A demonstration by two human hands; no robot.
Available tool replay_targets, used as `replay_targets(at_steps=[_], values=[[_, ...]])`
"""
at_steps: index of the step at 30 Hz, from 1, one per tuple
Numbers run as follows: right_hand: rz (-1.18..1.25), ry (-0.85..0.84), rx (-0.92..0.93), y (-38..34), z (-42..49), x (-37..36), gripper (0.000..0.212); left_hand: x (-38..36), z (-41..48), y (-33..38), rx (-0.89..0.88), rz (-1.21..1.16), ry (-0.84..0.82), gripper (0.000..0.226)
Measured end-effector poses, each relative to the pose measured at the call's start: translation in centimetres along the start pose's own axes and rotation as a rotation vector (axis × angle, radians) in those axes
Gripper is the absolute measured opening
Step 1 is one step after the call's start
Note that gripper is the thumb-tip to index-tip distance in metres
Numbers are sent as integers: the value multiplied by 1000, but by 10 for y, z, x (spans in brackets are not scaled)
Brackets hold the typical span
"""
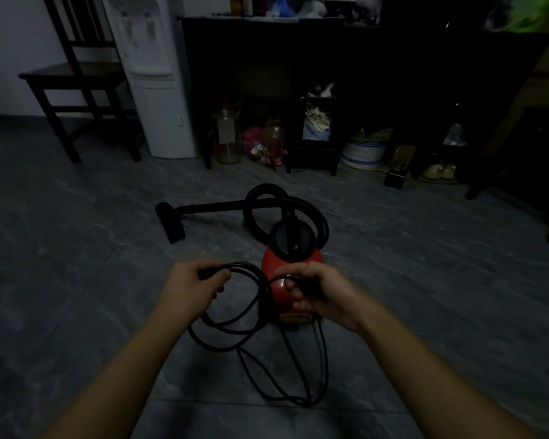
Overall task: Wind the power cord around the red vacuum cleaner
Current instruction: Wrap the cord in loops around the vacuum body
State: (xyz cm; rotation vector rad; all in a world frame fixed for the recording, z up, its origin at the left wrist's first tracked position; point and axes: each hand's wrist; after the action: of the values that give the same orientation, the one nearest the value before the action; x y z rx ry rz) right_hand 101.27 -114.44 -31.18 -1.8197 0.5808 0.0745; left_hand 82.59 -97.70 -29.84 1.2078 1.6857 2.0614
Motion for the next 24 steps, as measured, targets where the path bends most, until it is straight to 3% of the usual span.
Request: replay_targets(at_steps=[6,13,15,18,24], values=[[-309,200,96,1,3,-16,31,-7,-3,4,-44,22,-27,26],[-171,113,148,-5,-7,-20,36,-6,-2,5,-15,14,-13,25],[-258,125,173,-5,-7,-22,24,-7,-1,5,16,-12,-5,20],[-417,159,279,0,-5,-25,29,-9,-1,6,52,-43,-1,13],[-456,166,371,12,6,-26,32,-12,-4,9,59,-76,-15,11]])
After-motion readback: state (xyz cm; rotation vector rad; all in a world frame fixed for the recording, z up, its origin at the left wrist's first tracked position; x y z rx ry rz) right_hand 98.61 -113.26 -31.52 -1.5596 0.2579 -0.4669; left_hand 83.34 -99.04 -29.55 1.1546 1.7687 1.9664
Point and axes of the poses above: each hand's wrist, its own z-axis towards the middle knuckle, its own x-axis out of the back of the hand, y = z × x, and after that the axes turned 5 degrees about -y, right-handed
